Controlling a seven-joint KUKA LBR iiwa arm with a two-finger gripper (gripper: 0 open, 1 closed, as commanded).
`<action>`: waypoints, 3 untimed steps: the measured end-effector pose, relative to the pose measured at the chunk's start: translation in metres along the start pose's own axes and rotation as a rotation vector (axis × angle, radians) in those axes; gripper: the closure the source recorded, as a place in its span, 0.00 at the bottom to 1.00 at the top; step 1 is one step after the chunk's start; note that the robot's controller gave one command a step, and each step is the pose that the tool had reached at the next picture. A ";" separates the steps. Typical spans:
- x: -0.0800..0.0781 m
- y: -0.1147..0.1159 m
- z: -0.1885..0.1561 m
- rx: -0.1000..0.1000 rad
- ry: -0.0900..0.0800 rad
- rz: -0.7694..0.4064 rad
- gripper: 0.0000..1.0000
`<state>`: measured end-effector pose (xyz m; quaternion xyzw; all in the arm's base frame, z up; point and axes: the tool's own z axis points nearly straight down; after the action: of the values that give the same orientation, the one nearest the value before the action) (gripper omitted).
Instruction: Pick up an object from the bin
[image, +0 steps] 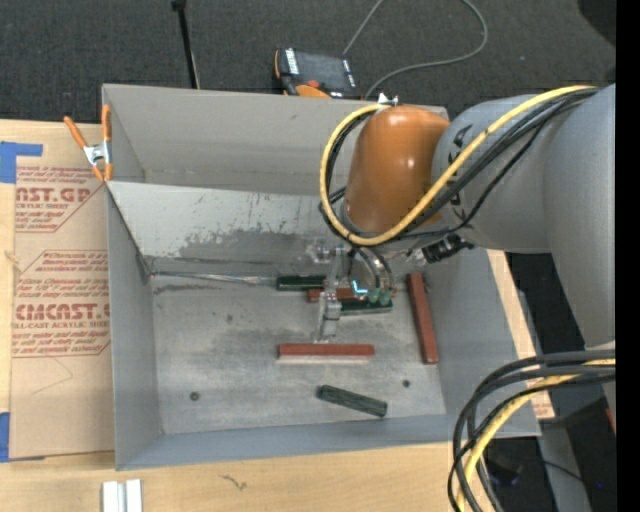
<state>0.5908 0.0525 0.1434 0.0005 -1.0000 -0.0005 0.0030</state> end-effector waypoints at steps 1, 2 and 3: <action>0.018 -0.032 0.076 0.000 -0.005 -0.026 0.00; 0.012 -0.031 0.067 0.000 -0.024 -0.027 1.00; 0.017 -0.031 0.073 0.000 -0.009 -0.028 0.00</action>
Offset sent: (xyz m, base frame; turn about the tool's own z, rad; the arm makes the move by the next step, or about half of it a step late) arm -0.0182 -0.0320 -0.0734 -0.0278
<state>0.5734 0.0213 0.0707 0.0143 -0.9999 -0.0007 -0.0016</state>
